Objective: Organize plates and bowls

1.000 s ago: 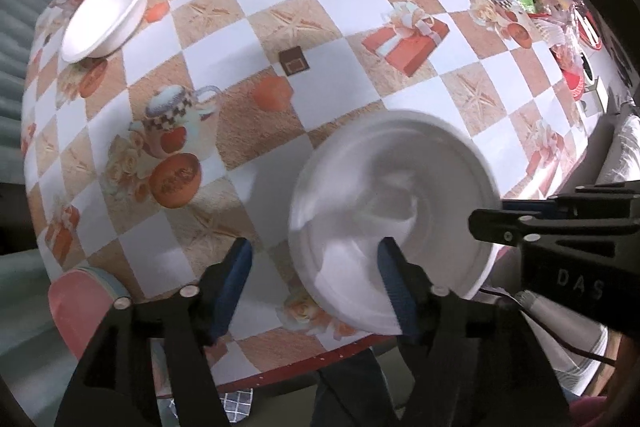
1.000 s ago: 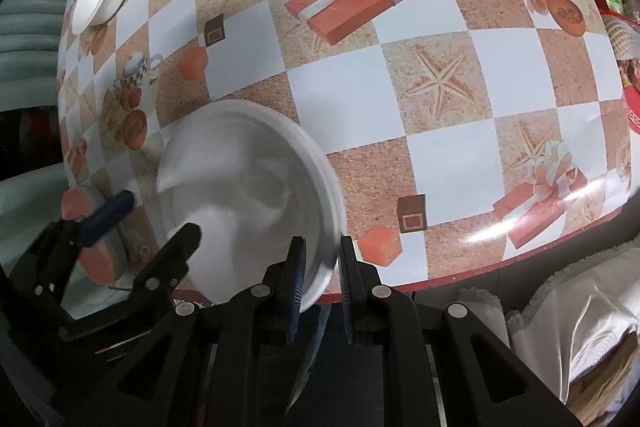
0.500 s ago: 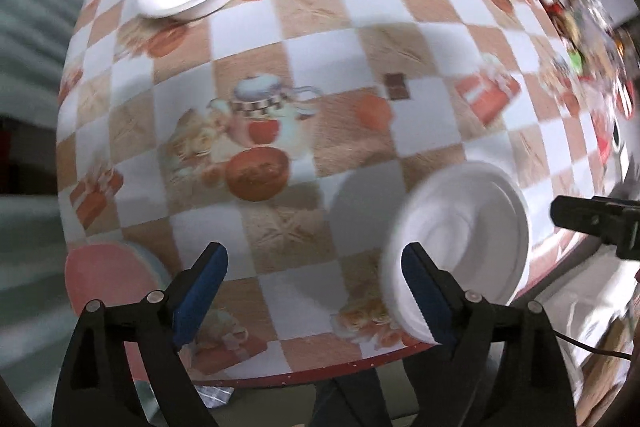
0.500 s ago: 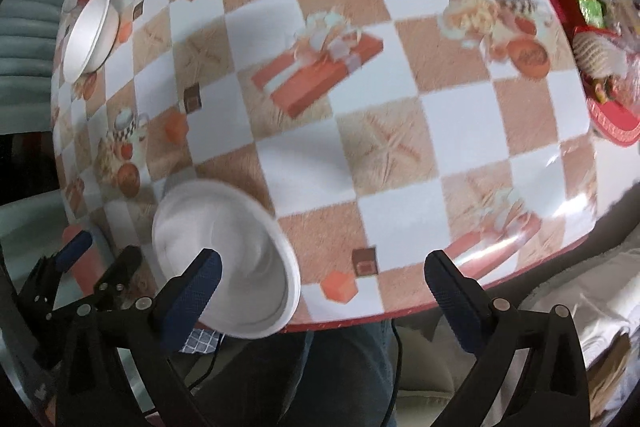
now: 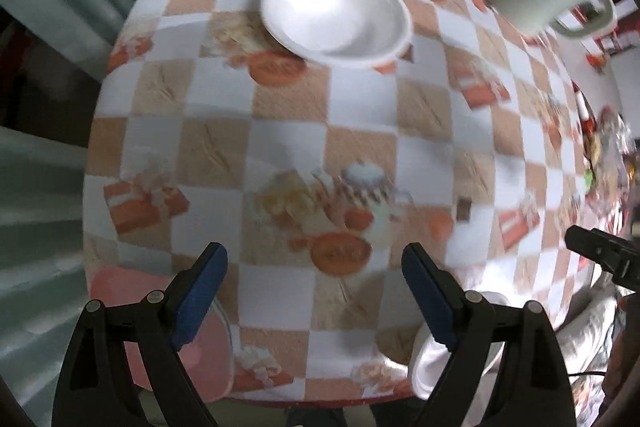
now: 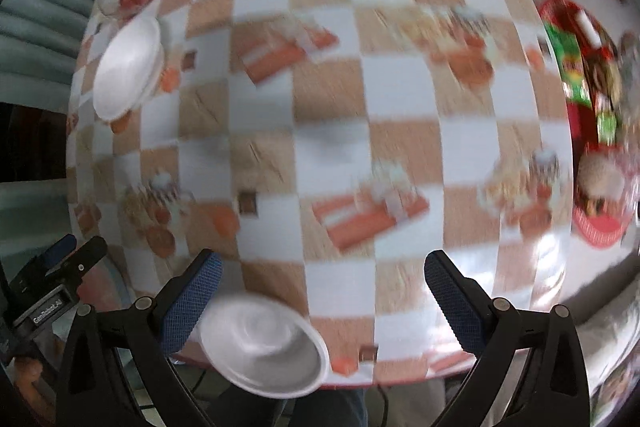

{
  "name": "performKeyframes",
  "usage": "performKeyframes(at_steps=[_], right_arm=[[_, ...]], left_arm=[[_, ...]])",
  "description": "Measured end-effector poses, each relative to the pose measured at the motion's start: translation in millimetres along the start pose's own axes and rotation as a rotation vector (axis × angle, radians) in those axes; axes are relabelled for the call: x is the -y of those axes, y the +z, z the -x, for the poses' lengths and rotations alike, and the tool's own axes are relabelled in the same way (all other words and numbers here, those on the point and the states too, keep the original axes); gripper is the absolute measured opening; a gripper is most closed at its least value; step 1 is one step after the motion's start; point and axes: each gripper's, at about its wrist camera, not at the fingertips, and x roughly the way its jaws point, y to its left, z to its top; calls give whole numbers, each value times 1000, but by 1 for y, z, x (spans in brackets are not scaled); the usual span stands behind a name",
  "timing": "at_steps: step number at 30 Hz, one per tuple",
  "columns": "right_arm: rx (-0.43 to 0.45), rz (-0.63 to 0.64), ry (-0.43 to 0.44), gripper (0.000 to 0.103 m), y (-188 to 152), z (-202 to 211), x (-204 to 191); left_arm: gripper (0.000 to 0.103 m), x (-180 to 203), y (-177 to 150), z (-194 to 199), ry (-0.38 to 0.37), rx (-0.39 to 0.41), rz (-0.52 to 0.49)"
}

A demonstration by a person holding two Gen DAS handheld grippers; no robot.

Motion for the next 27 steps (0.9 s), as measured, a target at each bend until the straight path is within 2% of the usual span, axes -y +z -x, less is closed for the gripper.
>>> performKeyframes(at_steps=[3, 6, 15, 23, 27], right_arm=[[16, 49, 0, 102, 23, 1, -15], [28, 84, 4, 102, 44, -1, -32], [0, 142, 39, 102, 102, -31, -83], [-4, 147, 47, 102, 147, -55, -117], [-22, 158, 51, 102, 157, -68, -127]], left_arm=[[91, -5, 18, -1, 0, 11, 47], [91, -11, 36, 2, 35, 39, 86], [91, -27, 96, -6, 91, 90, 162], [91, -30, 134, -24, 160, 97, 133], [91, -31, 147, -37, 180, 80, 111]])
